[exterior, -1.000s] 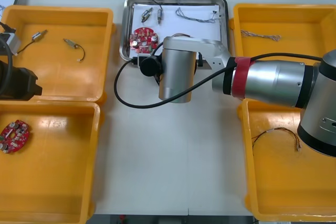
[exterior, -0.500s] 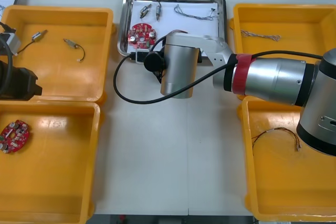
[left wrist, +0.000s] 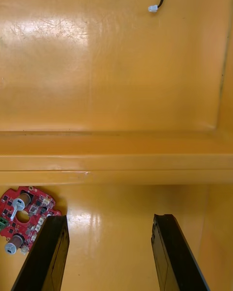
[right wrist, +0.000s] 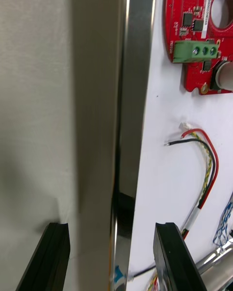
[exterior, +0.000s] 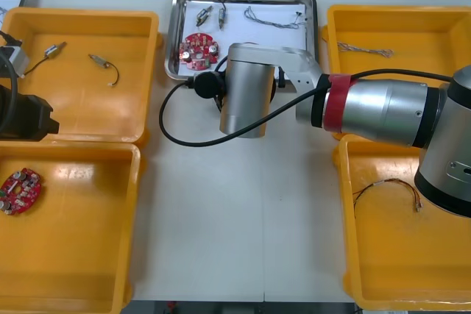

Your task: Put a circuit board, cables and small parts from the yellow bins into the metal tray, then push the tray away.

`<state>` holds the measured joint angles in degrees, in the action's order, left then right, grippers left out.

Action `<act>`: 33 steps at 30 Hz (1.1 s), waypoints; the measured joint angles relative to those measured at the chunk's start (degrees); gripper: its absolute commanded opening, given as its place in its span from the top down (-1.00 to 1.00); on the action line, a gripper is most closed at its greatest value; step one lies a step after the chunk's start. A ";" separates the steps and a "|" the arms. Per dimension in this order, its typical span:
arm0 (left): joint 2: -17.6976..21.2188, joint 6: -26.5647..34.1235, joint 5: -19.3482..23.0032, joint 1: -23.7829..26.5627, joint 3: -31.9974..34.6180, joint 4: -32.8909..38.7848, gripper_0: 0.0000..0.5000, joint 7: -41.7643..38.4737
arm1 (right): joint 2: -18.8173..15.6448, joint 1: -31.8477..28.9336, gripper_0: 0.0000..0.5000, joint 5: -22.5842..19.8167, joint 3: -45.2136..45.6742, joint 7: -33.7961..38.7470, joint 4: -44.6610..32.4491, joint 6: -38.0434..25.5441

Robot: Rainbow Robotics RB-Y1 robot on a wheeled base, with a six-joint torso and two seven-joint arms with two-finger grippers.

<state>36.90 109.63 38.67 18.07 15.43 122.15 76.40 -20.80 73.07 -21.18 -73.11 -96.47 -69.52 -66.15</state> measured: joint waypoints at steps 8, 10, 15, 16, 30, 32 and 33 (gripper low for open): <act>0.00 0.00 0.00 -0.01 0.00 0.00 -1.00 0.00 | 0.00 0.01 -1.00 -5.18 3.20 -0.11 -4.52 -9.08; 0.00 0.00 0.00 -0.02 0.00 0.00 -1.00 0.00 | 0.00 0.00 -1.00 -5.54 4.23 -0.12 -5.56 -11.39; 0.00 0.00 0.00 -0.03 0.00 0.00 -1.00 0.00 | -0.02 -0.45 -1.00 -5.80 7.28 -0.04 -8.81 -17.80; 0.00 0.00 0.00 -0.04 0.00 0.00 -1.00 0.00 | -0.06 -0.73 -1.00 -6.20 8.18 0.25 -9.55 -18.76; 0.00 0.00 0.00 -0.10 0.00 0.00 -1.00 0.00 | -2.62 -4.40 -1.00 -16.60 21.47 26.59 -17.91 -33.67; 0.00 0.00 0.00 -0.12 0.00 0.00 -1.00 0.00 | -3.86 -4.89 -1.00 -17.89 23.10 32.43 -19.93 -35.71; 0.00 0.00 0.00 -0.12 0.00 0.00 -1.00 0.00 | -4.57 -5.16 -1.00 -18.51 23.86 35.15 -21.08 -36.72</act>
<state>36.90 109.63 38.67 17.94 15.43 122.15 76.40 -25.37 67.91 -39.69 -49.26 -61.33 -90.60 -102.87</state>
